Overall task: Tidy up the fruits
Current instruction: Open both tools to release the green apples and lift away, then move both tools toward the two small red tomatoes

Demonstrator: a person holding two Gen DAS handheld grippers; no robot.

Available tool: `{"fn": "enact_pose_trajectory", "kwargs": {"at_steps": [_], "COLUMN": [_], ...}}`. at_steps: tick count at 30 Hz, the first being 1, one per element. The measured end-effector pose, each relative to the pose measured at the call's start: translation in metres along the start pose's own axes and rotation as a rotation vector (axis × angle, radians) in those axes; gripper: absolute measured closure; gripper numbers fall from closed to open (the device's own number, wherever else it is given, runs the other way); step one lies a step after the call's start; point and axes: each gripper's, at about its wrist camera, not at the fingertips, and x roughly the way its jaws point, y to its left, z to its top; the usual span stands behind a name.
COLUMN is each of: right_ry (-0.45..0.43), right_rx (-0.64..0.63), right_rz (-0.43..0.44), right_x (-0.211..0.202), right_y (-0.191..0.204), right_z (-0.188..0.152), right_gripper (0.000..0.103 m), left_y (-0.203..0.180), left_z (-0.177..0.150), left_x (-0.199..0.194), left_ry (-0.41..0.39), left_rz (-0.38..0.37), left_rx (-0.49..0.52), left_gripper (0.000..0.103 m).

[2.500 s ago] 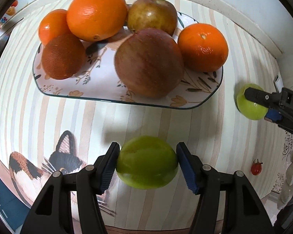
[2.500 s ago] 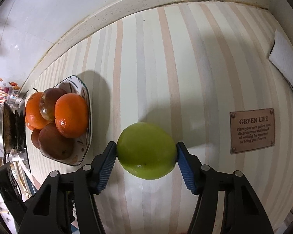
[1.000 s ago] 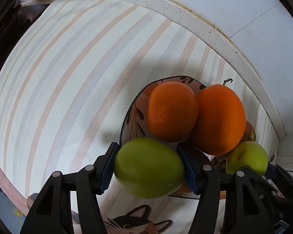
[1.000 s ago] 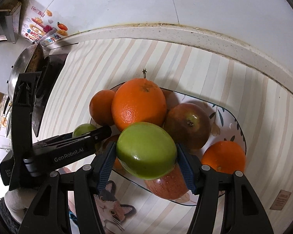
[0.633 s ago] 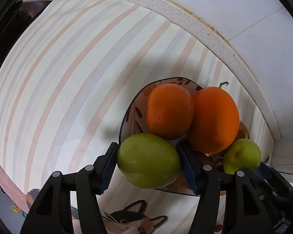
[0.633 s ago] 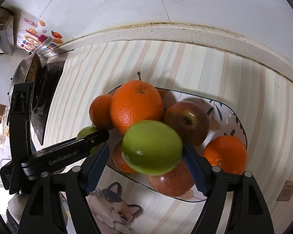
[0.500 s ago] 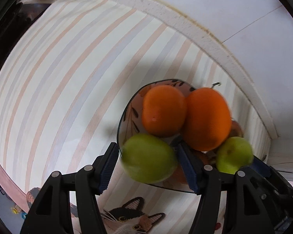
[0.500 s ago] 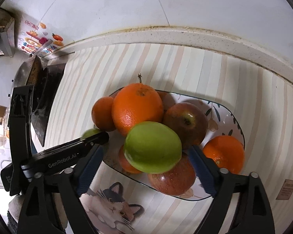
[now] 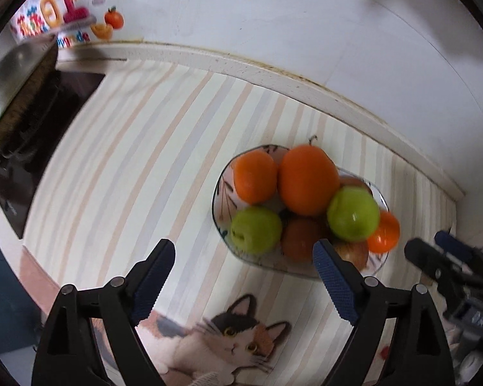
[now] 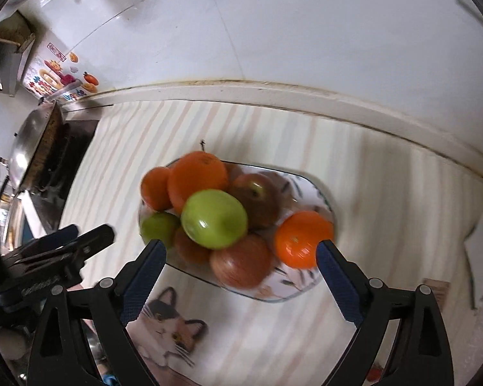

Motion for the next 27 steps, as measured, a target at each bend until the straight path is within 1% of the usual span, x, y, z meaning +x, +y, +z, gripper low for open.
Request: {"fn": "enact_pose_trajectory", "kwargs": {"at_steps": [3, 5, 8, 12, 20, 27], "right_ry": [-0.011, -0.02, -0.033, -0.082, -0.176, -0.25], "right_rx": [-0.007, -0.011, -0.011, -0.017, -0.029, -0.039], "right_rz": [-0.025, -0.039, -0.049, -0.064, -0.068, -0.073], "right_x": [-0.011, -0.019, -0.033, -0.061, -0.119, -0.167], "right_y": [-0.002, -0.003, -0.004, -0.002, 0.006, 0.012], "right_z": [-0.016, -0.027, -0.041, -0.057, -0.085, -0.107], "right_gripper": [0.007, 0.007, 0.007, 0.007, 0.007, 0.007], "left_y": [-0.006, -0.01, -0.012, -0.019, -0.028, -0.032], "left_z": [-0.017, -0.027, -0.04, -0.052, -0.073, -0.086], "left_x": [-0.01, -0.017, -0.03, -0.054, -0.102, -0.14], "left_ry": [-0.006, -0.018, -0.03, -0.076, -0.148, -0.211], "left_rz": [0.013, 0.035, 0.028, 0.041, 0.037, 0.014], "left_rx": [0.029, 0.048, 0.054, 0.076, 0.105, 0.127], "left_gripper": [0.015, 0.015, 0.015, 0.015, 0.015, 0.015]}}
